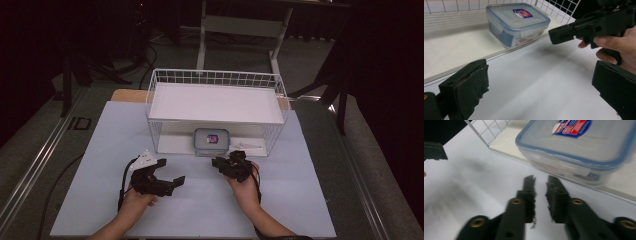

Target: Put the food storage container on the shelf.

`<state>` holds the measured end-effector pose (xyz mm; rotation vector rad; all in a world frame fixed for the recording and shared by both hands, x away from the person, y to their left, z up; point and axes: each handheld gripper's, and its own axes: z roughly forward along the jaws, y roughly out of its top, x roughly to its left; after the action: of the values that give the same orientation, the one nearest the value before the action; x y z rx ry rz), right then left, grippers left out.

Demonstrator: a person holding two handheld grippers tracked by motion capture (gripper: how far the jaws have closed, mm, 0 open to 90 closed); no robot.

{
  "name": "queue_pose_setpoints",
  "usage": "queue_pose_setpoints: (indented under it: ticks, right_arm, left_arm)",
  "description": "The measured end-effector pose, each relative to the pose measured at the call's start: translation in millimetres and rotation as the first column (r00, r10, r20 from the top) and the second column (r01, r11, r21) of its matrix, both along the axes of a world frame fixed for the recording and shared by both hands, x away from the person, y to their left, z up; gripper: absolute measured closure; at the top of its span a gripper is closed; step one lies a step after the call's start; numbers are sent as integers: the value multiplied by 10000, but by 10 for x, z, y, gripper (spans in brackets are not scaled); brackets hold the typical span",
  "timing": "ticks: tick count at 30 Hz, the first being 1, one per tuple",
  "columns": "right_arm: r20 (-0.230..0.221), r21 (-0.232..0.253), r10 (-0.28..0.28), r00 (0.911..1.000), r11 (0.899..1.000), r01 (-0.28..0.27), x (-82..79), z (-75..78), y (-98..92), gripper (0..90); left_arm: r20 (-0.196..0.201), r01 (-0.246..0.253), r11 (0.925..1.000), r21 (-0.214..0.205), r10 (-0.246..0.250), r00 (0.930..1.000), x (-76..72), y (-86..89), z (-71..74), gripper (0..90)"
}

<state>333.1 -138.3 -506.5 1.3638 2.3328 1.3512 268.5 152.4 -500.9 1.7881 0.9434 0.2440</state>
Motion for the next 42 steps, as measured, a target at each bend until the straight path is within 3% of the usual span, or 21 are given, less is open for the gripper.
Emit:
queue_pose_setpoints:
  ticks: [3,9,19,33,34,42]
  right_arm:
    - [-60,-184,25,10000,9998,-26,44,-39,56,896]
    - [-52,-402,-121,9999,9991,119,153,-107,149,899]
    - [12,-236,-478,9989,9986,478,314,-180,173,899]
    - [306,-484,-723,9969,9961,738,508,-162,272,899]
    - [476,-511,-688,9965,9961,713,538,-169,268,899]
    - [488,-512,-980,9940,9936,1005,673,-166,283,899]
  left_arm:
    - [83,-13,10000,9,13,10000,-4,0,-15,17]
    - [243,-154,9999,-1,153,9996,-2,14,-29,17]
    - [182,-176,9998,-81,178,9997,3,34,-50,17]
    - [125,-8,10000,0,8,9999,-14,-1,-74,17]
    - [149,-9,10000,-16,9,9999,-16,-2,-73,17]
    - [166,4,10000,-21,-4,9999,-19,2,-74,17]
